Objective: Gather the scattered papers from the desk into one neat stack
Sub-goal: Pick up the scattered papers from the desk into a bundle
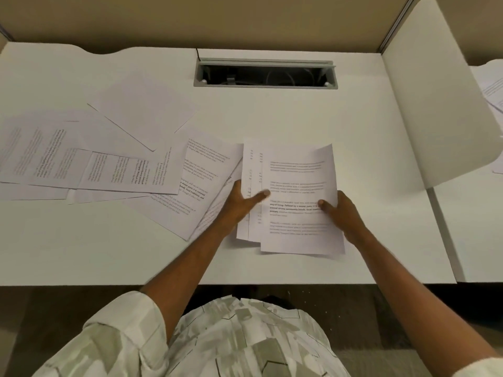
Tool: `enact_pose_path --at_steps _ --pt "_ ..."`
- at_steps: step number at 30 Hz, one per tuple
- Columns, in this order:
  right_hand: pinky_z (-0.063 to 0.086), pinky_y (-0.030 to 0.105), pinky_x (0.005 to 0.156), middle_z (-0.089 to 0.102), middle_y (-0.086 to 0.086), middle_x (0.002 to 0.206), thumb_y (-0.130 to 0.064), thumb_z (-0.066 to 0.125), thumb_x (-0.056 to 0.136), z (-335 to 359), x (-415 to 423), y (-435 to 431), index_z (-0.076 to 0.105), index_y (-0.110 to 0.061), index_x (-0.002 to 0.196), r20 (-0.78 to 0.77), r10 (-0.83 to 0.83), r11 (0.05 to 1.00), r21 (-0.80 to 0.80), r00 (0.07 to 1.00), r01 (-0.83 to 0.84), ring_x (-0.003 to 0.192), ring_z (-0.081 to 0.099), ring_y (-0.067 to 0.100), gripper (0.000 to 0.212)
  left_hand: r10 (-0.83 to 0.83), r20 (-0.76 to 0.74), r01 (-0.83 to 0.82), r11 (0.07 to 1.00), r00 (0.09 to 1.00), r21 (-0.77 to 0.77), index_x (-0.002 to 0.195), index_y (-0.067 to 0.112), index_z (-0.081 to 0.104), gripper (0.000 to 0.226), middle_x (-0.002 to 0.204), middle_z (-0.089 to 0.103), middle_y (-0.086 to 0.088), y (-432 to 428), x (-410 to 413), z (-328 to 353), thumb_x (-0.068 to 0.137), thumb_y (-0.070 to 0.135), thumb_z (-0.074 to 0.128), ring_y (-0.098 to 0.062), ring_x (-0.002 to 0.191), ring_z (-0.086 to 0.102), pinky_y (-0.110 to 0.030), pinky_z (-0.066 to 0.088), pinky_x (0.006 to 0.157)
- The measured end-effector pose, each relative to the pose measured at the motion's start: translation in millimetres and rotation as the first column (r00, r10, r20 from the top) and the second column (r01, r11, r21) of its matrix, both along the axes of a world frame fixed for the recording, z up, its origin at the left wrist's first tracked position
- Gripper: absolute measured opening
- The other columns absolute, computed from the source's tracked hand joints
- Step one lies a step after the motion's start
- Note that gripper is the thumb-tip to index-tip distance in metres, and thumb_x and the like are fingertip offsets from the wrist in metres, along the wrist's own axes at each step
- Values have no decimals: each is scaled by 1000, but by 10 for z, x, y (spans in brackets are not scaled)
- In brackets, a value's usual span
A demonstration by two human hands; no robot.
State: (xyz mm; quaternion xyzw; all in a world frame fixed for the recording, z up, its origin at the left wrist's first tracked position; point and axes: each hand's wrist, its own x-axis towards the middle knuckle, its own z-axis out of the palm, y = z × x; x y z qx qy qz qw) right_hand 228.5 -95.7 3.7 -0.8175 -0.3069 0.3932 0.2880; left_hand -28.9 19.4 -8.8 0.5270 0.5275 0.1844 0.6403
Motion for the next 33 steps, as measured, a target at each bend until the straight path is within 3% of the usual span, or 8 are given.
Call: enact_pose_path --at_steps 2,5,10,14,16,21,28,33 --pt "52 42 93 66 15 134 -28 70 100 -7 -90 1 55 -4 135 8 24 1000 11 1000 -25 115 64 32 45 -56 -53 60 994 997 88 148 16 39 90 142 57 -1 -68 78 -7 75 30 91 -18 125 55 -36 49 104" --pt "54 43 97 62 11 131 -29 75 97 -15 -147 14 58 -5 134 44 51 995 79 998 -54 120 63 32 47 -76 -47 84 977 996 195 148 16 38 77 138 57 -1 -166 206 44 84 14 83 -17 122 54 -38 50 104" --pt "51 53 112 63 9 145 -20 79 93 140 -79 59 44 -6 149 -359 -81 946 265 930 185 132 63 27 68 -107 125 65 950 986 304 146 22 41 56 134 60 3 -73 306 341 97 13 68 -16 124 60 -42 52 106" --pt "52 53 111 64 11 145 -7 72 96 430 -44 177 40 -9 152 -465 -82 865 407 881 295 133 64 29 64 -128 196 42 920 972 389 146 20 44 52 133 62 7 110 365 698 99 14 65 0 119 61 -28 53 102" --pt "54 50 109 65 18 143 0 68 97 601 -12 206 44 0 148 -418 -53 786 543 907 296 130 64 35 56 -138 242 32 917 960 397 139 22 47 43 125 65 11 186 379 870 100 13 64 3 111 65 -21 56 90" --pt "59 35 98 69 3 131 -9 69 101 872 13 142 51 -2 143 -232 -32 643 740 972 198 118 68 21 46 -153 255 17 885 955 466 137 21 47 41 122 65 4 259 429 1074 100 18 65 -10 107 68 -20 58 82" --pt "59 45 104 68 11 132 -6 74 96 499 -75 -125 57 -7 141 -191 -21 757 638 981 140 123 66 27 47 -132 150 40 864 980 502 141 4 44 47 131 61 -8 -20 569 752 99 10 65 -20 119 60 -37 57 99" --pt "62 43 96 71 8 129 -8 72 99 493 -94 -128 58 -6 140 -209 -61 734 653 976 186 119 69 25 43 -135 134 43 845 982 533 142 5 42 36 126 58 -6 -115 687 714 107 12 48 -12 109 61 -18 58 87"
